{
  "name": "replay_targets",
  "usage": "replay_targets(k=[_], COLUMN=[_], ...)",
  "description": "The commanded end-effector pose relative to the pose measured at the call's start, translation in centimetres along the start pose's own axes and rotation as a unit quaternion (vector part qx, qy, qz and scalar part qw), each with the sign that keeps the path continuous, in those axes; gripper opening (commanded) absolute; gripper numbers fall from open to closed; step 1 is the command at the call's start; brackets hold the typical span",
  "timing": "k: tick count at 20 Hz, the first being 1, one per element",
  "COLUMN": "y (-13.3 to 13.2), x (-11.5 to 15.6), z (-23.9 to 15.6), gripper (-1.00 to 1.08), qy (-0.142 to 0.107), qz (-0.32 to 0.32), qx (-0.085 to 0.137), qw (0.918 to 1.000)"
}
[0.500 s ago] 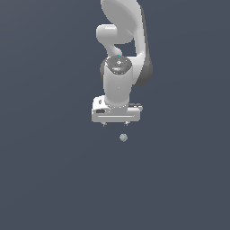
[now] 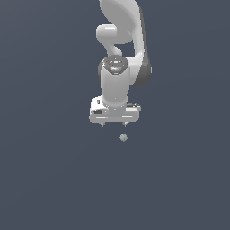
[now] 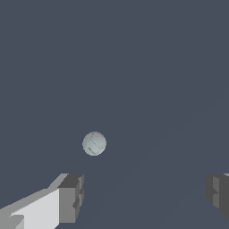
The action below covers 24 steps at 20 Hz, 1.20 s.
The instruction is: Pick up the object and move it to a goal position.
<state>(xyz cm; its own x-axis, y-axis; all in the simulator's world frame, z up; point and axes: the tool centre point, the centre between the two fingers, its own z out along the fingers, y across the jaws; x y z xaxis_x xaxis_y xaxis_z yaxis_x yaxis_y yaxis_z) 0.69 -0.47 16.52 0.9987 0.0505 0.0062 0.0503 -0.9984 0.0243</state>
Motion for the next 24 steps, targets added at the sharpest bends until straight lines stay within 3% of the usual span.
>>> replay_targets(k=[1,12,19,24], y=[0.2,-0.3,-1.4,-2.6], x=[0.1,0.1,0.1,0.0], z=[-0.1,0.7,2.4,4.2], gripper=[1.0,1.0,1.0,1.0], qy=[0.001,0.001,0.0,-0.002], qz=[-0.003,0.022,0.077,0.134], qx=[0.001,0.002,0.005,0.008], qw=[1.0,0.9998,0.997,0.9909])
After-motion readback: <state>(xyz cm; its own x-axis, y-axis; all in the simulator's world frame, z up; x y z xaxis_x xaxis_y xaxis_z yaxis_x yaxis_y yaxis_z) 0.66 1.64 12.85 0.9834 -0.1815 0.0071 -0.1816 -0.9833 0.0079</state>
